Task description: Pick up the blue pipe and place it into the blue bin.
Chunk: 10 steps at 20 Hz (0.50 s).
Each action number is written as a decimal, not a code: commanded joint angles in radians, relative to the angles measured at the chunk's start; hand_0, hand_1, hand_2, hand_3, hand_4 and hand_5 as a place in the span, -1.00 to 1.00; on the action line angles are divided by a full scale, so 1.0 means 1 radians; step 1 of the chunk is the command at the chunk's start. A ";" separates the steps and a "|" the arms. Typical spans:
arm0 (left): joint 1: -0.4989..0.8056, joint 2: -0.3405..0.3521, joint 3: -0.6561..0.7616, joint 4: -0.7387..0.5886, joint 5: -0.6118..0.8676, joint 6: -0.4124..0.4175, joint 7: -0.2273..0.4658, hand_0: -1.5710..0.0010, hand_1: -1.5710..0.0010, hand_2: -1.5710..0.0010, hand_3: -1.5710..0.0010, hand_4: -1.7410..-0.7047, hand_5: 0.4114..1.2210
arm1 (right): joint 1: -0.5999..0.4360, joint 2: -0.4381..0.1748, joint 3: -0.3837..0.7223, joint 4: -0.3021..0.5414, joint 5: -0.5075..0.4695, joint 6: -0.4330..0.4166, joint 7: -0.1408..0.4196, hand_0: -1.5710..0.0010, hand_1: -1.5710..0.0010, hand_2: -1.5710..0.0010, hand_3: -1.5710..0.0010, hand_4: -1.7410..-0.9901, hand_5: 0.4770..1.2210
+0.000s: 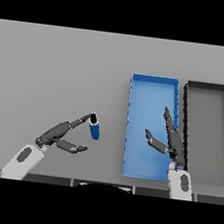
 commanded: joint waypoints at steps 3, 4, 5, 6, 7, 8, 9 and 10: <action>-0.043 -0.078 -0.028 0.052 -0.021 0.016 0.035 1.00 1.00 1.00 1.00 0.21 -0.91 | 0.010 0.003 -0.003 0.000 0.006 -0.008 -0.014 1.00 1.00 1.00 1.00 0.24 -0.63; -0.060 -0.100 -0.032 0.077 -0.020 0.009 0.034 1.00 1.00 1.00 1.00 0.21 -0.91 | 0.020 0.007 0.000 -0.008 0.006 -0.010 -0.020 1.00 1.00 1.00 1.00 0.24 -0.64; -0.072 -0.115 -0.033 0.096 -0.010 -0.004 0.031 1.00 1.00 1.00 1.00 0.20 -0.91 | 0.026 0.003 -0.003 -0.015 0.002 -0.008 -0.026 1.00 1.00 1.00 1.00 0.25 -0.65; -0.084 -0.135 -0.037 0.122 -0.011 -0.007 0.037 1.00 1.00 1.00 1.00 0.20 -0.91 | 0.032 0.008 0.005 -0.026 0.003 -0.006 -0.020 1.00 1.00 1.00 1.00 0.25 -0.65; -0.099 -0.153 -0.046 0.143 -0.034 0.003 0.029 1.00 1.00 1.00 1.00 0.22 -0.92 | 0.025 0.004 0.000 -0.022 -0.001 -0.003 -0.018 1.00 1.00 1.00 1.00 0.24 -0.66; -0.104 -0.152 -0.046 0.157 -0.053 0.012 0.009 1.00 1.00 1.00 1.00 0.25 -0.93 | 0.032 0.002 0.000 -0.019 0.004 -0.005 -0.020 1.00 1.00 1.00 1.00 0.27 -0.67; -0.125 -0.166 -0.046 0.183 -0.069 0.020 -0.004 1.00 1.00 1.00 1.00 0.27 -0.92 | 0.039 0.007 0.000 -0.025 0.004 -0.011 -0.024 1.00 1.00 1.00 1.00 0.27 -0.68; -0.126 -0.183 -0.050 0.197 -0.074 0.024 -0.028 1.00 1.00 1.00 1.00 0.29 -0.92 | 0.033 0.002 -0.005 -0.024 0.000 -0.008 -0.016 1.00 1.00 1.00 1.00 0.26 -0.67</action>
